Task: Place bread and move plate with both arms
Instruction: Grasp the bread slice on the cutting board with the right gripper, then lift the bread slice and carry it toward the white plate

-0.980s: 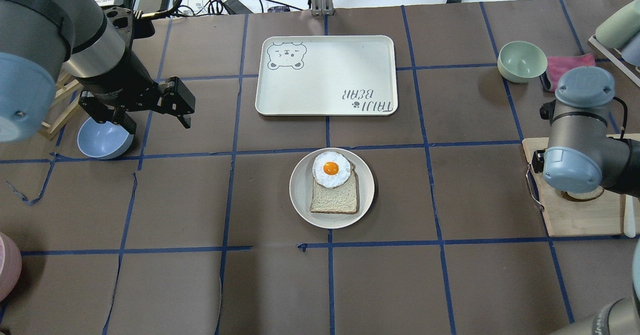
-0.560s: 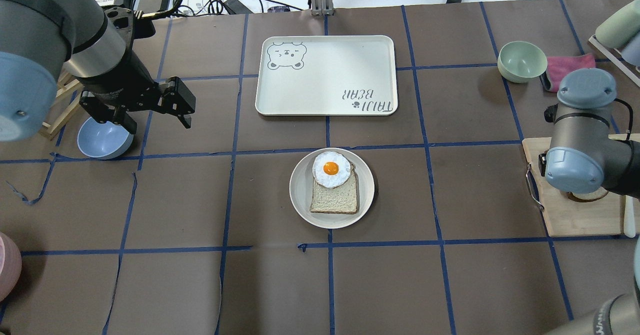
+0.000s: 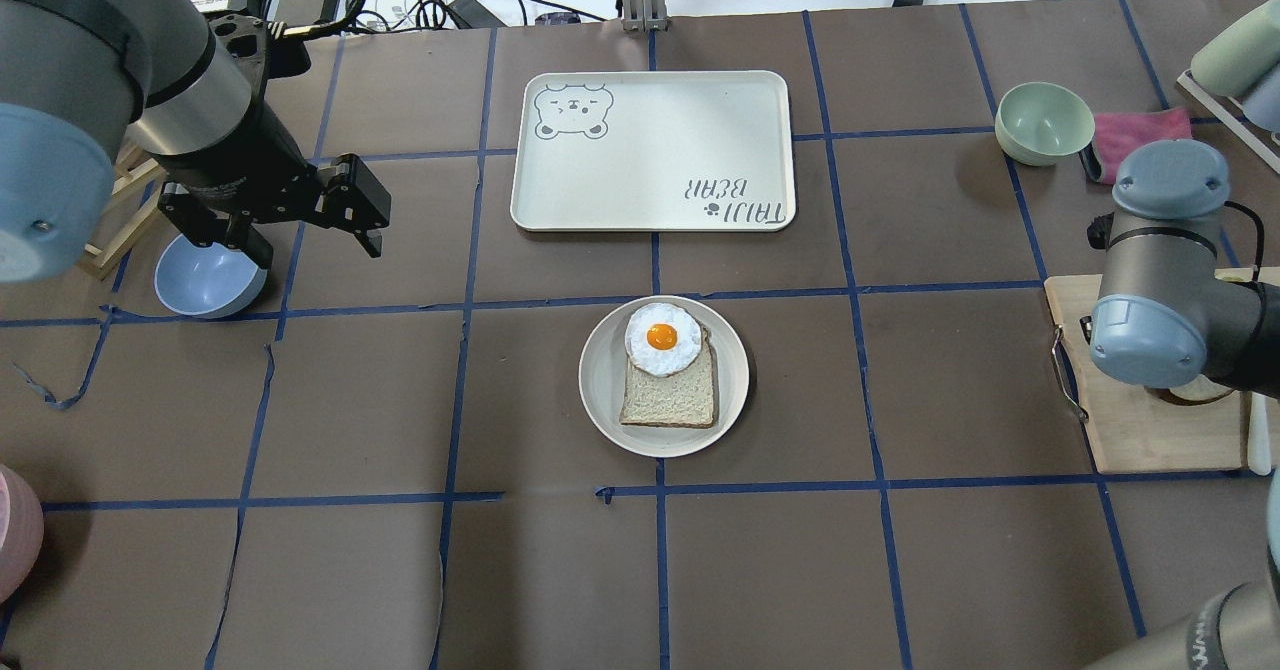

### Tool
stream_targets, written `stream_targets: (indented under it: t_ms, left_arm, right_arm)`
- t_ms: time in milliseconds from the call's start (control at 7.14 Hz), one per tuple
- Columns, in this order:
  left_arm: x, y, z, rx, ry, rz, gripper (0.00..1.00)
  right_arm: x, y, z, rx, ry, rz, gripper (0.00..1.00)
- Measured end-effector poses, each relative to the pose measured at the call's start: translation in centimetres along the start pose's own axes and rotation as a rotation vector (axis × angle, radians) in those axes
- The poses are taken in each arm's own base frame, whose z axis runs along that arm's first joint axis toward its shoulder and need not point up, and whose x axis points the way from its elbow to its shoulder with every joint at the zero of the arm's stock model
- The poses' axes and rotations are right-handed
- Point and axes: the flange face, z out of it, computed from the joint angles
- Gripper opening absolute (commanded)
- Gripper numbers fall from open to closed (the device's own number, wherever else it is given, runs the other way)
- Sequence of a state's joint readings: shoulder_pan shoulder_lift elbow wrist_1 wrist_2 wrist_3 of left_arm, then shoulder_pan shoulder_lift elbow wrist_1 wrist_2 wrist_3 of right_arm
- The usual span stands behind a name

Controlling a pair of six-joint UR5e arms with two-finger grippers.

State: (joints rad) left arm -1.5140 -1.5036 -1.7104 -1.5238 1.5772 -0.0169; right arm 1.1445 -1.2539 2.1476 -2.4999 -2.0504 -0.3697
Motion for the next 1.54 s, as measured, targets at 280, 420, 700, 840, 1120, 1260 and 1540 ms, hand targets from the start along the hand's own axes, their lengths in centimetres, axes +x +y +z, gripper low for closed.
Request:
stream_targets:
  t_ms: [280, 420, 700, 840, 1120, 1260, 1540]
  left_arm:
    - [0.0, 0.0, 0.0, 0.0, -0.001, 0.0, 1.0]
    - [0.0, 0.0, 0.0, -0.001, -0.001, 0.0, 1.0]
    - [0.0, 0.0, 0.0, 0.0, -0.001, 0.0, 1.0]
    - [0.0, 0.0, 0.0, 0.0, -0.001, 0.0, 1.0]
    - [0.0, 0.0, 0.0, 0.001, 0.0, 0.0, 1.0]
    - [0.0, 0.0, 0.0, 0.001, 0.0, 0.0, 1.0]
    - [0.0, 0.0, 0.0, 0.001, 0.0, 0.0, 1.0]
  right_arm:
    - [0.0, 0.0, 0.0, 0.0, -0.001, 0.003, 0.0]
    - [0.1, -0.1, -0.2, 0.005, 0.001, 0.006, 0.0]
    - [0.8, -0.2, -1.1, 0.022, 0.018, 0.014, 0.0]
    - [1.2, -0.1, -1.6, 0.02, 0.034, 0.015, 0.0]
    - [1.4, 0.1, -1.9, 0.008, 0.05, 0.01, 0.0]
    - [1.5, 0.0, -2.2, 0.011, 0.053, 0.009, 0.0]
    - [1.3, -0.2, -4.4, 0.054, 0.069, 0.015, 0.0]
